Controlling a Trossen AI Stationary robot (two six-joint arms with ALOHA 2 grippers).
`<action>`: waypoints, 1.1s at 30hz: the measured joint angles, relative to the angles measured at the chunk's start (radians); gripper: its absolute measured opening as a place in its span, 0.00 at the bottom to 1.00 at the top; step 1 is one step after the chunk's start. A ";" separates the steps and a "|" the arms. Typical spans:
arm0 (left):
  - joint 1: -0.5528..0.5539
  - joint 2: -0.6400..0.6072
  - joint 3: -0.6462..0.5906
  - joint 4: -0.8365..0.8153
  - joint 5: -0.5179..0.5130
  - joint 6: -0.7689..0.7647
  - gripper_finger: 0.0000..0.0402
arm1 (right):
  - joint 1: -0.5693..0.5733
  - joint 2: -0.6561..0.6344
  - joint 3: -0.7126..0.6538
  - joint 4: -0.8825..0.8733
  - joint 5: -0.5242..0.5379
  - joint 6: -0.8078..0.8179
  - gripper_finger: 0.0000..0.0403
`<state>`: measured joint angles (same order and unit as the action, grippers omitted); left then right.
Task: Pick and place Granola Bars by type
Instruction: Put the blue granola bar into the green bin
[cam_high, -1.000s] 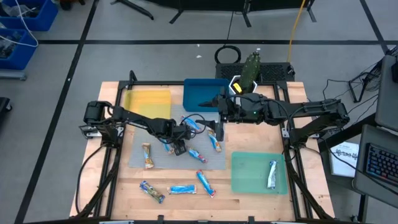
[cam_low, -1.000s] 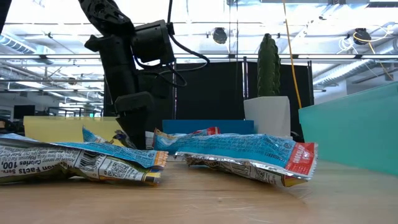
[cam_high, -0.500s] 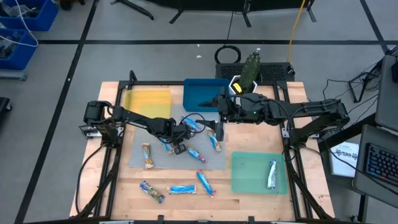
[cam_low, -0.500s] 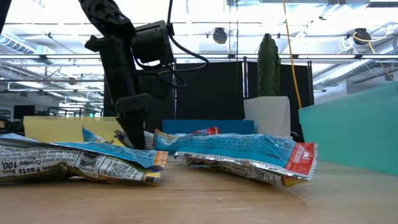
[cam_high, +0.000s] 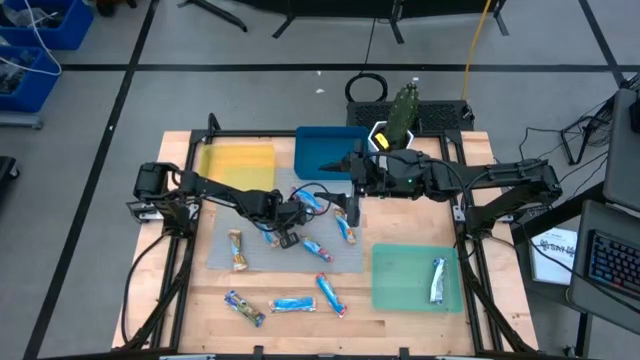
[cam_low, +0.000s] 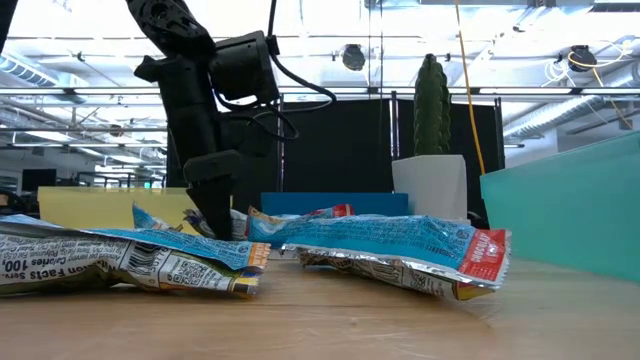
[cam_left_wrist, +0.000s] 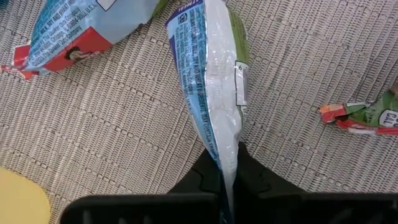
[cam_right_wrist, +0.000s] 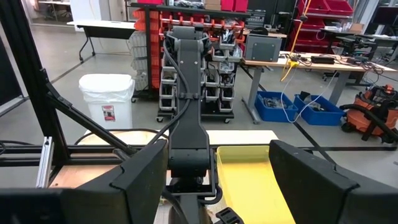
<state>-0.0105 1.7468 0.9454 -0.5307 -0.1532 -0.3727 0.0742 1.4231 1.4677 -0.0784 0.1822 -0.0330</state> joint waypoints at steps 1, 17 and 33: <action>-0.002 -0.012 -0.001 -0.010 0.004 0.001 0.02 | 0.000 0.000 0.000 0.000 0.000 -0.004 0.67; -0.081 -0.510 -0.001 -0.167 -0.085 -0.060 0.02 | 0.000 -0.005 -0.001 0.087 0.057 -0.060 0.67; -0.102 -0.717 0.256 -0.140 -0.223 0.075 0.02 | 0.000 -0.005 -0.001 0.139 0.057 -0.087 0.67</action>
<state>-0.1122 1.0297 1.2018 -0.6706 -0.3763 -0.2972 0.0738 1.4178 1.4670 0.0608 0.2390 -0.1196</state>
